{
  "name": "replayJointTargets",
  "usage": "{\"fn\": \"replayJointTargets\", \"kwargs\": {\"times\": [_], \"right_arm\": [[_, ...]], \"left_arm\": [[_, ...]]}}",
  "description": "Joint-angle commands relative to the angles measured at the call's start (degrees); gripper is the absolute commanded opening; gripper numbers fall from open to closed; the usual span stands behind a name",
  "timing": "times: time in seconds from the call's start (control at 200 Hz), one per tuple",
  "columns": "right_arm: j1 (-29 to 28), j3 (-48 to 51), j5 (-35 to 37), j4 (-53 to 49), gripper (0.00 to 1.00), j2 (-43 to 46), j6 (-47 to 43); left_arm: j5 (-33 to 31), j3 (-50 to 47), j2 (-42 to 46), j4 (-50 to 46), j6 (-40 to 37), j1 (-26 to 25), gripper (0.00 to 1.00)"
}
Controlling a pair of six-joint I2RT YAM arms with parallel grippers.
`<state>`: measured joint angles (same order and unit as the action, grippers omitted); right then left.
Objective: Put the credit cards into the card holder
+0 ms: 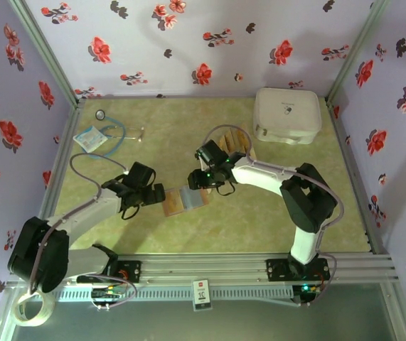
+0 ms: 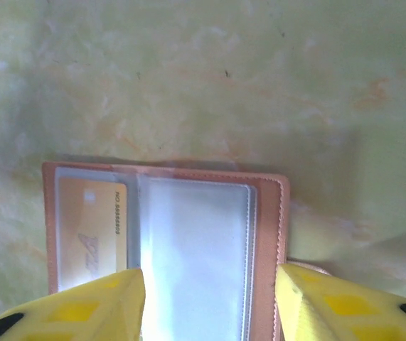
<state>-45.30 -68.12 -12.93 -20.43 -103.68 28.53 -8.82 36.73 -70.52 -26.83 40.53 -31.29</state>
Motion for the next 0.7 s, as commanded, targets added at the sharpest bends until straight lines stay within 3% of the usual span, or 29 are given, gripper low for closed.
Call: {"fn": "replayJointTargets", "kwargs": {"times": [0.0, 0.695], "right_arm": [[-0.3, 1.2, -1.5, 2.0, 0.53, 0.3, 0.4], [-0.9, 1.9, -2.2, 3.2, 0.55, -3.0, 1.0]], "left_arm": [[1.3, -1.4, 0.6, -0.5, 2.0, -1.6, 1.00], [-0.7, -2.6, -5.3, 4.5, 3.8, -6.3, 1.00]]}}
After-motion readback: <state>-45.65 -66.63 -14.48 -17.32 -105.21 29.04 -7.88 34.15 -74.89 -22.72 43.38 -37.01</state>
